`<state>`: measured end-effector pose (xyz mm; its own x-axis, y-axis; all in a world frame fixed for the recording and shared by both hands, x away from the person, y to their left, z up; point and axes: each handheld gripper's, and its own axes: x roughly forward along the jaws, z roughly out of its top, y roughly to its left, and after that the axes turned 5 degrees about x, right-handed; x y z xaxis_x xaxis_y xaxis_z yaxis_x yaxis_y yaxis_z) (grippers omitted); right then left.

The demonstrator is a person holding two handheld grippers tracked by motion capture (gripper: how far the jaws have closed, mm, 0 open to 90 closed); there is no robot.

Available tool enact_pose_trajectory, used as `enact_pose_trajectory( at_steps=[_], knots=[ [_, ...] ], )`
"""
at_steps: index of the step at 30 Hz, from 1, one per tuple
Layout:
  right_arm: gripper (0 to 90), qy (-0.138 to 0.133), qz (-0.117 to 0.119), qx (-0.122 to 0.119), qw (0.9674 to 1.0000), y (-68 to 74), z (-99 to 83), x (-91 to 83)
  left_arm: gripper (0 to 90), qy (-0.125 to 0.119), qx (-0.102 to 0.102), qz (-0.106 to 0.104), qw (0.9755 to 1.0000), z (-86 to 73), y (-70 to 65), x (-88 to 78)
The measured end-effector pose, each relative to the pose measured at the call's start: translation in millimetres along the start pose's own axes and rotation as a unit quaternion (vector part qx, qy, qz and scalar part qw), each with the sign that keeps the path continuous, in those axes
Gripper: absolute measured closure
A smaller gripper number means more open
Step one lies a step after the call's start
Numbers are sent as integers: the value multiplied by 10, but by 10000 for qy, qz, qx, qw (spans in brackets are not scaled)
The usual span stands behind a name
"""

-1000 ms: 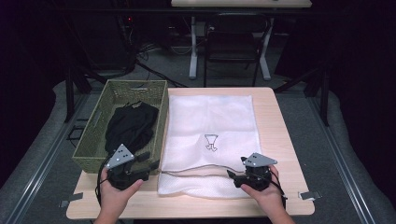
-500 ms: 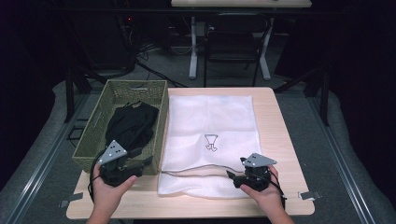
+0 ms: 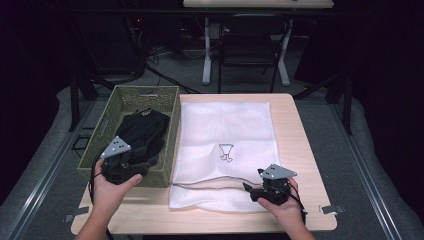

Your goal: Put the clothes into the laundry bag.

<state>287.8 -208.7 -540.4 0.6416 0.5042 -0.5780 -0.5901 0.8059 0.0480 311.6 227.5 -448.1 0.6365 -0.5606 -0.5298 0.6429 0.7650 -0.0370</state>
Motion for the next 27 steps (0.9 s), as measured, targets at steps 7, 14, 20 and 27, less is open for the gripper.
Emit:
enact_pose_trajectory(
  at_steps=[7, 14, 20, 27],
  knots=[
    [268, 12, 6, -26, 10000, 9, -2, 3, 403, 209, -22, 221, 9995, 140, 160, -17],
    [268, 20, 2, -38, 10000, 11, -3, 6, 390, 352, -146, 401, 9985, 258, 332, -39],
    [268, 28, 8, -58, 10000, 15, -2, 9, 375, 535, -167, 592, 9967, 325, 458, -20],
    [268, 44, 19, -78, 10000, 15, -3, 13, 360, 790, -259, 740, 9938, 346, 583, 75]
  ],
)
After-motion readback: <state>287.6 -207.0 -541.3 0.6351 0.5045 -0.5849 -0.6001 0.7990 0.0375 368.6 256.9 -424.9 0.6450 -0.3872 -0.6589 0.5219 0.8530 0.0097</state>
